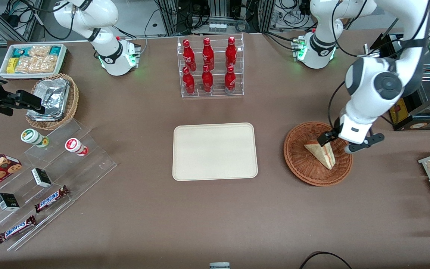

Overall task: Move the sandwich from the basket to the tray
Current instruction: 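Lower the left gripper into the wicker basket and grasp the sandwich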

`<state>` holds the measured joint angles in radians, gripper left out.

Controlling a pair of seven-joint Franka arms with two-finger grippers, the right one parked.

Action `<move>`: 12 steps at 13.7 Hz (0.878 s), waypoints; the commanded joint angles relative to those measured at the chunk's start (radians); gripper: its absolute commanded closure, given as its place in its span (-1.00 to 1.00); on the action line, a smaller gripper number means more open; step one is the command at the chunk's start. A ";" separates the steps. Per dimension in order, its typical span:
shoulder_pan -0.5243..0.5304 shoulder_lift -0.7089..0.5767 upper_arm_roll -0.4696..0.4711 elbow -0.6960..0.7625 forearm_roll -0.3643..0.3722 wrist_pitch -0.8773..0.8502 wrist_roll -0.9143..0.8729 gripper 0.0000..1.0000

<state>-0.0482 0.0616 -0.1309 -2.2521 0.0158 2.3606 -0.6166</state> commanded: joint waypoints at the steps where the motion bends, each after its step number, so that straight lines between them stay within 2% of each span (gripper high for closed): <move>1: -0.004 0.049 0.004 -0.014 0.007 0.048 -0.089 -1.00; 6: -0.001 0.171 0.008 -0.020 0.007 0.149 -0.089 -1.00; 7: -0.001 0.185 0.010 -0.018 0.007 0.160 -0.089 -0.91; 8: 0.001 0.196 0.011 -0.017 0.009 0.160 -0.087 -0.30; 9: 0.004 0.201 0.011 -0.014 0.009 0.160 -0.084 0.73; 10: 0.008 0.198 0.011 -0.011 0.009 0.158 -0.075 1.00; 12: 0.008 0.160 0.013 -0.007 0.033 0.122 -0.072 1.00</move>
<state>-0.0412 0.2617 -0.1199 -2.2674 0.0210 2.5139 -0.6827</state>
